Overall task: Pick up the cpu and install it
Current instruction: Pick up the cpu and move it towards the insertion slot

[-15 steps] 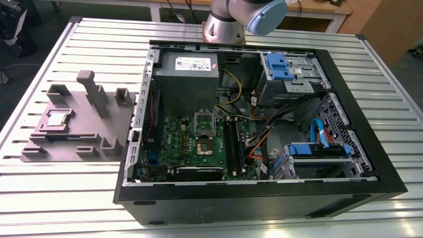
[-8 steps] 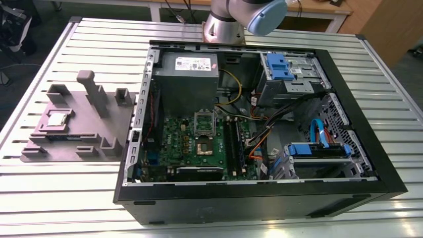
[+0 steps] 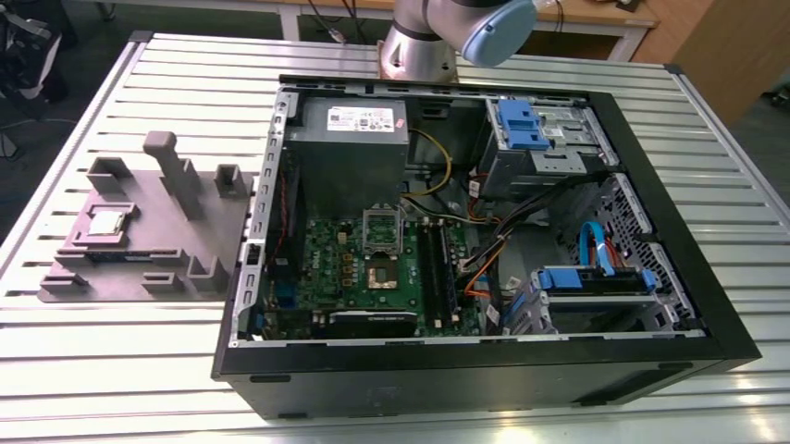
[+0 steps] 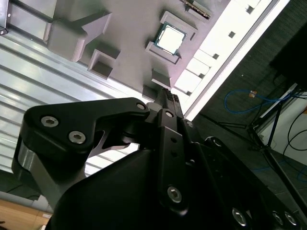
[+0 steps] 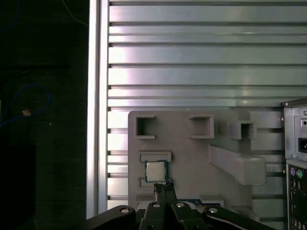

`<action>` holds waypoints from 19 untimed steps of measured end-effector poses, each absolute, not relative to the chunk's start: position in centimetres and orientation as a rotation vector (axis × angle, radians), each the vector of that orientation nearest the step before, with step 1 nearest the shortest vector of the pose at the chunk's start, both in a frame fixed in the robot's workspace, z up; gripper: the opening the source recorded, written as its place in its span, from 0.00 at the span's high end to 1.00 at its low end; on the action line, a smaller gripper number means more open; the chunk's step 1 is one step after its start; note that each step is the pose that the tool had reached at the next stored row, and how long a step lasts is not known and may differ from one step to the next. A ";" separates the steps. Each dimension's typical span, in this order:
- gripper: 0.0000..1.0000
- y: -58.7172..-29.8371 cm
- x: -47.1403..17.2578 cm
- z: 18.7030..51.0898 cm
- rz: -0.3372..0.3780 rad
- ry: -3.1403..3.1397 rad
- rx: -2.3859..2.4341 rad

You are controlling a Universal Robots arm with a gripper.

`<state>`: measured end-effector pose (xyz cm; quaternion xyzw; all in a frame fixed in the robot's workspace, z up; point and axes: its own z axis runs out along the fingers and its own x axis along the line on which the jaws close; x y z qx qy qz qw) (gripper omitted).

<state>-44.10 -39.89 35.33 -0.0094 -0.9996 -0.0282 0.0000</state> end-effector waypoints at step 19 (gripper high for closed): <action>0.90 -39.9 -44.1 34.8 -0.088 -3.139 -0.030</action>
